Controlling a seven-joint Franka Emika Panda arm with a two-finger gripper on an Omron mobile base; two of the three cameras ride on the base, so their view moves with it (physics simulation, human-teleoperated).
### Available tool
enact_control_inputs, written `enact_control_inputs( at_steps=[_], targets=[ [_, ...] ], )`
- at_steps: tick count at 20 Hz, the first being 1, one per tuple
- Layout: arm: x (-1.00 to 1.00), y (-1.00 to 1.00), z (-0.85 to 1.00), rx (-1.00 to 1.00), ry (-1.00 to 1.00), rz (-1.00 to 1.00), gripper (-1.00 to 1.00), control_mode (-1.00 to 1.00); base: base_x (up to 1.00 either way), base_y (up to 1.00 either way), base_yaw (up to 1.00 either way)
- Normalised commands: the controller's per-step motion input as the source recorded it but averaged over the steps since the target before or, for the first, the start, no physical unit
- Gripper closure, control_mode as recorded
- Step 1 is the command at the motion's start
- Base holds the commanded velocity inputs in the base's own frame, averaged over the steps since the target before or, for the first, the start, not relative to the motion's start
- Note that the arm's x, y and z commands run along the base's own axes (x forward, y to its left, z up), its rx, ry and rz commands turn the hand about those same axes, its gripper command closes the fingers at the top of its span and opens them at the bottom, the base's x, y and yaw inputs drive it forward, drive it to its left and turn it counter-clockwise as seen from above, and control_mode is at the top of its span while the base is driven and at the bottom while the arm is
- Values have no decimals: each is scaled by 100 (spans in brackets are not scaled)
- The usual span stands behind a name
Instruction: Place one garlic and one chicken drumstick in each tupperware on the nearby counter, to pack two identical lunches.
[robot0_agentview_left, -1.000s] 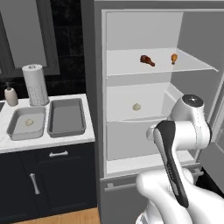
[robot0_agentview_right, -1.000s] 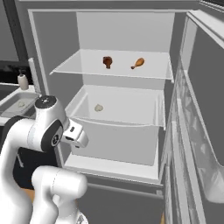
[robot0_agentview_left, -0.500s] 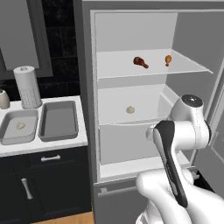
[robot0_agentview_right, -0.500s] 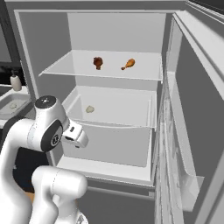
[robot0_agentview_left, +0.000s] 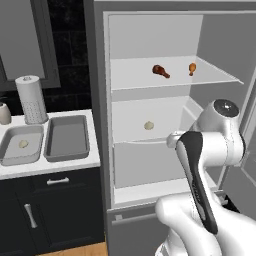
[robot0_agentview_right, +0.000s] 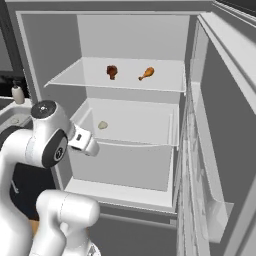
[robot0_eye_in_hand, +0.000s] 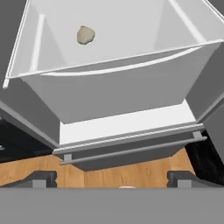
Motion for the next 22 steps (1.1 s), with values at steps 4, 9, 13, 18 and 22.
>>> enact_control_inputs(
  at_steps=[4,9,13,18,22],
  targets=[
    [12,0,97,0,-10,0,-100,-100,0,0,0],
    [17,0,48,-2,-22,0,-100,-100,0,0,0],
    [19,0,40,-13,-36,1,-100,-100,0,0,0],
    [37,-16,16,-4,-7,3,-100,-100,0,0,0],
    [23,-8,56,0,0,6,-100,-100,0,0,0]
  ],
)
